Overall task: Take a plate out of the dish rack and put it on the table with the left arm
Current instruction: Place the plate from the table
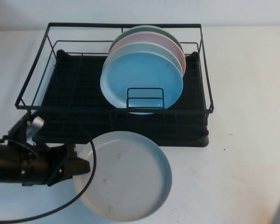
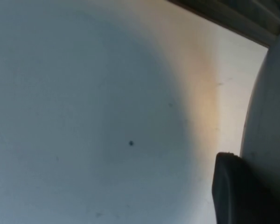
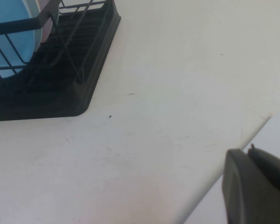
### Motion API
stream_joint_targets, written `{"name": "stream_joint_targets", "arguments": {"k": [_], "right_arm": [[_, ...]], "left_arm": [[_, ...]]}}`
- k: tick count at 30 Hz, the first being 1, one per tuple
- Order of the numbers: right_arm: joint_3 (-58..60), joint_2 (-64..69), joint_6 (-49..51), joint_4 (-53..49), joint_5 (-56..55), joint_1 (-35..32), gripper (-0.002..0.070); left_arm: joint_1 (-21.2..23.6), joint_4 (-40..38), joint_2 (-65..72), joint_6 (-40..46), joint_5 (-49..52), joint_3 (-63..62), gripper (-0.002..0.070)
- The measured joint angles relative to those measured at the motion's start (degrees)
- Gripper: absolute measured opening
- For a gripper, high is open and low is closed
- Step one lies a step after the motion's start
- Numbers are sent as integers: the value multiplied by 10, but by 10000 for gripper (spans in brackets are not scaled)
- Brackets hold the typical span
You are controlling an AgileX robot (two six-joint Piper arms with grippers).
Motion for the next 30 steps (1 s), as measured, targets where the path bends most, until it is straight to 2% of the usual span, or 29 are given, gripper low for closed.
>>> {"name": "stream_joint_targets", "arguments": {"k": [6, 11, 14, 18, 21, 24, 30], "right_arm": [[0, 0, 0, 0, 0, 0, -20], [0, 0, 0, 0, 0, 0, -20], [0, 0, 0, 0, 0, 0, -20], [0, 0, 0, 0, 0, 0, -20], [0, 0, 0, 0, 0, 0, -20], [0, 0, 0, 0, 0, 0, -20], [0, 0, 0, 0, 0, 0, -20]], "left_arm": [[0, -51, 69, 66, -10, 0, 43], [0, -59, 82, 112, -31, 0, 53], [0, -62, 82, 140, -31, 0, 113], [0, -63, 83, 154, -38, 0, 295], [0, -63, 83, 155, -46, 0, 384], [3, -64, 83, 155, -44, -4, 413], [38, -61, 58, 155, 5, -34, 417]]}}
